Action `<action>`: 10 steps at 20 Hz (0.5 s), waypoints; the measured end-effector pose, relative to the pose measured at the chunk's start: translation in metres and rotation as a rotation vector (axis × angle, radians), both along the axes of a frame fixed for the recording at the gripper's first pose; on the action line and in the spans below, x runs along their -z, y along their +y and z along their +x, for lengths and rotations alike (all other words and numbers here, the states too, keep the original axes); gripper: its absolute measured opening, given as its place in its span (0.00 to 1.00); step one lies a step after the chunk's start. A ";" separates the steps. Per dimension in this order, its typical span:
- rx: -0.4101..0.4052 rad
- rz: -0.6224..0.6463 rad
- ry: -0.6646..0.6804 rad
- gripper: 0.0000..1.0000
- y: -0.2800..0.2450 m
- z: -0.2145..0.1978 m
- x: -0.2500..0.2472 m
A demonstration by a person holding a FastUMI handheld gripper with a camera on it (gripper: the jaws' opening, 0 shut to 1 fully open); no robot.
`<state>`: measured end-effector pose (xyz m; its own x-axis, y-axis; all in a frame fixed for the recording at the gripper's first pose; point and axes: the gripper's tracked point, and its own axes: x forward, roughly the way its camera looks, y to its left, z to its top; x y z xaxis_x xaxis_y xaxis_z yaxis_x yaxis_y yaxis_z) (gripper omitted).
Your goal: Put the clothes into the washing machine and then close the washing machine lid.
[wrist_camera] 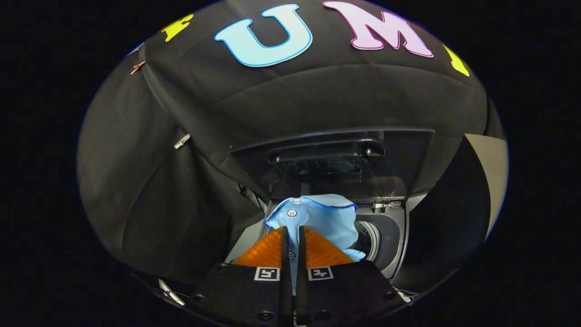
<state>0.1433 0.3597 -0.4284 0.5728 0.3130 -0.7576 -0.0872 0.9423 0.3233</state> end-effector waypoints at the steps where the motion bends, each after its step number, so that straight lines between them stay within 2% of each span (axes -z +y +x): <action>1: 0.006 -0.005 0.001 0.08 0.000 0.002 0.008; 10: 0.044 -0.098 0.043 0.08 -0.006 0.001 0.099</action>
<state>0.1443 0.3533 -0.5275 0.5508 0.2113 -0.8074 -0.0330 0.9722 0.2320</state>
